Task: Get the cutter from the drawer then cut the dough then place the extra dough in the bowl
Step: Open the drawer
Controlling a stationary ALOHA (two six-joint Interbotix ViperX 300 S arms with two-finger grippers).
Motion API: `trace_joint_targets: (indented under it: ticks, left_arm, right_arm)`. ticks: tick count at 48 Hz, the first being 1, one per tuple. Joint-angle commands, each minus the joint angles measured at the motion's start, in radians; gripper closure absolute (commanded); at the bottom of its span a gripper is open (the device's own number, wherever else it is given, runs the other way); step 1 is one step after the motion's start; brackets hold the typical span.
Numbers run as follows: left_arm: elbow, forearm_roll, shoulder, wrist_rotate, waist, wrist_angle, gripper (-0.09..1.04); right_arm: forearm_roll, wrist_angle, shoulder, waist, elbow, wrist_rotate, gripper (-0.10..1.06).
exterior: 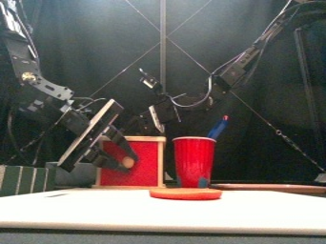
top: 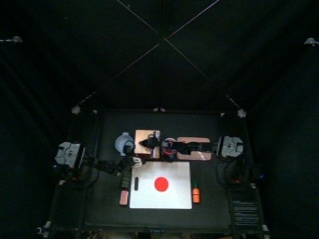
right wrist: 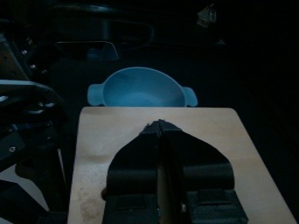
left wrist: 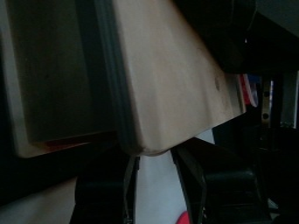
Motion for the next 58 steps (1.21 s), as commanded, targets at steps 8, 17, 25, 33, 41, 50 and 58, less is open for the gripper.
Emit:
trace_joint_targets:
  ticks: [8, 17, 25, 33, 41, 50, 58]
  left_arm:
    - [-0.005, 0.002, -0.021, 0.002, -0.06, 0.029, 0.32]
    - [0.0, 0.0, -0.021, -0.002, -0.084, 0.048, 0.32]
    - [-0.003, -0.008, -0.023, -0.003, -0.103, 0.061, 0.32]
    - [-0.002, -0.02, -0.031, -0.003, -0.129, 0.077, 0.32]
    - [-0.002, -0.044, -0.032, -0.002, -0.152, 0.078, 0.32]
    - [-0.002, -0.048, -0.037, -0.002, -0.164, 0.078, 0.32]
    - [-0.003, -0.049, -0.041, -0.003, -0.176, 0.078, 0.32]
  right_arm:
    - [0.002, 0.002, -0.015, 0.0, -0.003, -0.002, 0.98]
    - [0.002, 0.002, -0.015, -0.002, -0.003, -0.002, 0.98]
    - [0.0, 0.002, -0.015, 0.0, -0.006, -0.002, 0.98]
    - [0.002, 0.002, -0.015, 0.0, -0.003, -0.002, 0.98]
    - [0.002, 0.002, -0.015, 0.0, -0.002, -0.002, 0.98]
    - [0.0, 0.002, -0.015, 0.0, 0.0, -0.002, 0.98]
    - [0.002, 0.002, -0.015, -0.002, 0.003, -0.002, 0.98]
